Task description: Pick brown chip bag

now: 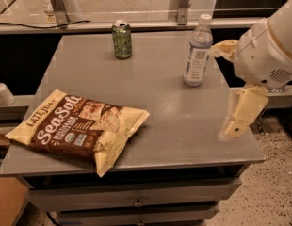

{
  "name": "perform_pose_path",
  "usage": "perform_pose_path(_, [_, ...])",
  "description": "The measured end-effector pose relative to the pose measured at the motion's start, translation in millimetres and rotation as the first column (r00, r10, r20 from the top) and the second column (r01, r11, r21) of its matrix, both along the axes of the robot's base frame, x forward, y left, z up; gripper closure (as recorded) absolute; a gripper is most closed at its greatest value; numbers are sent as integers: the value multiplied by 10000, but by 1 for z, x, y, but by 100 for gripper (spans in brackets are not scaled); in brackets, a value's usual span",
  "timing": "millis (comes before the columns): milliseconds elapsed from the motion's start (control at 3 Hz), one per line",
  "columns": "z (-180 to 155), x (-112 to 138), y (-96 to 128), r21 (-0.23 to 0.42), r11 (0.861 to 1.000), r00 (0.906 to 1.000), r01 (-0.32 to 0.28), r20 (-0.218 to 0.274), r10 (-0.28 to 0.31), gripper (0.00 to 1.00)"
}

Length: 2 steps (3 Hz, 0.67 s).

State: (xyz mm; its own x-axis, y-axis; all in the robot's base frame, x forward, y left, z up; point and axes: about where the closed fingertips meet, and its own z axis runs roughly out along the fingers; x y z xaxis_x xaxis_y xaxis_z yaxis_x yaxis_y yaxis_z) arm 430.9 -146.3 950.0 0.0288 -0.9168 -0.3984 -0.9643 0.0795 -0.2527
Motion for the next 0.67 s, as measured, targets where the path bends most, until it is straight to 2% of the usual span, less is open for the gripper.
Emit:
perform_pose_path(333, [-9, 0, 48, 1144, 9876, 9942, -1073, 135, 1064, 0])
perform_pose_path(667, [-8, -4, 99, 2512, 9457, 9785, -2062, 434, 2018, 0])
